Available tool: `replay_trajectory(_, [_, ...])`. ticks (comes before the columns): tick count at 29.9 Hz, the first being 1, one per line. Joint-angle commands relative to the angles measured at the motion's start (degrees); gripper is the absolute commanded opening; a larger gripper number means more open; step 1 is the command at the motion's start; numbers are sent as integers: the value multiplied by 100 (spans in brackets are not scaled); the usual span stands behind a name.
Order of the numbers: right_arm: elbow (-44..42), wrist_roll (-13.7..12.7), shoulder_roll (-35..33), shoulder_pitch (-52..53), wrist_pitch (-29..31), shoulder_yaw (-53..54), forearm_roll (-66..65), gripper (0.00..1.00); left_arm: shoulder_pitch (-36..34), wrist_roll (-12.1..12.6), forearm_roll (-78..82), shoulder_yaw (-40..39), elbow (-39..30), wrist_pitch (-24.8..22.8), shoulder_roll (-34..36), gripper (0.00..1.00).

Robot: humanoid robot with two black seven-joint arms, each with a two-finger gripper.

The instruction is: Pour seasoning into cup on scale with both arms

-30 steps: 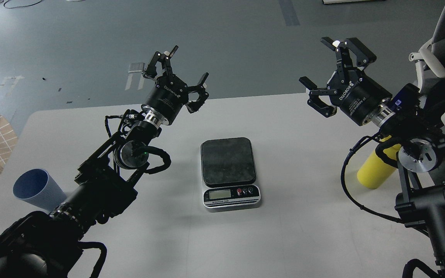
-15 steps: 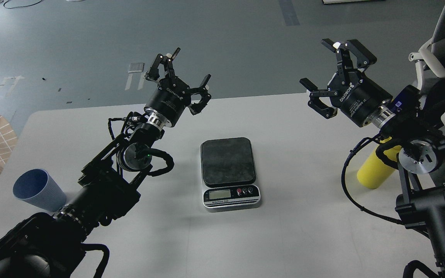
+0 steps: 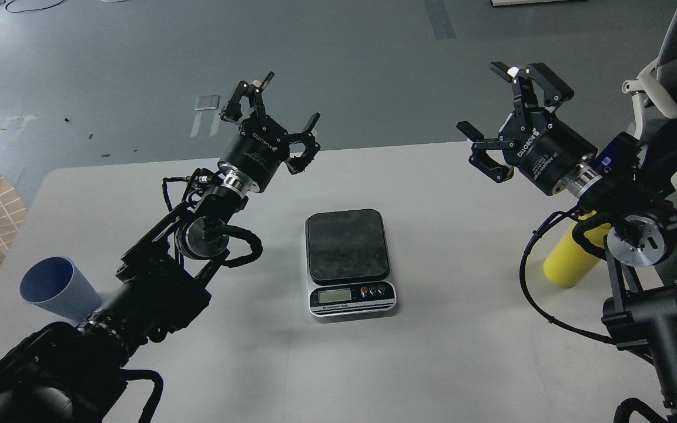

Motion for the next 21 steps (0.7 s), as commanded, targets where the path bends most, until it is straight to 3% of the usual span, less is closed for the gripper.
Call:
replay_trajectory(1, [27,0,0,19,0,89,66,100,-17,4,16,13,-17,0,42,100])
replay_trajectory(4, [36,9,0,45,0,204,137,100,-26,-4,8,-22,-17,0,51,100])
replay_trajectory(10, [36,18,0,71,0,213,1481,100,-61,13,8,-4,-17,0,77,100])
replay_trajectory(21, [28,35,0,124,-260,336,2132,99,-140,13,7,-31,-17,0,218,100])
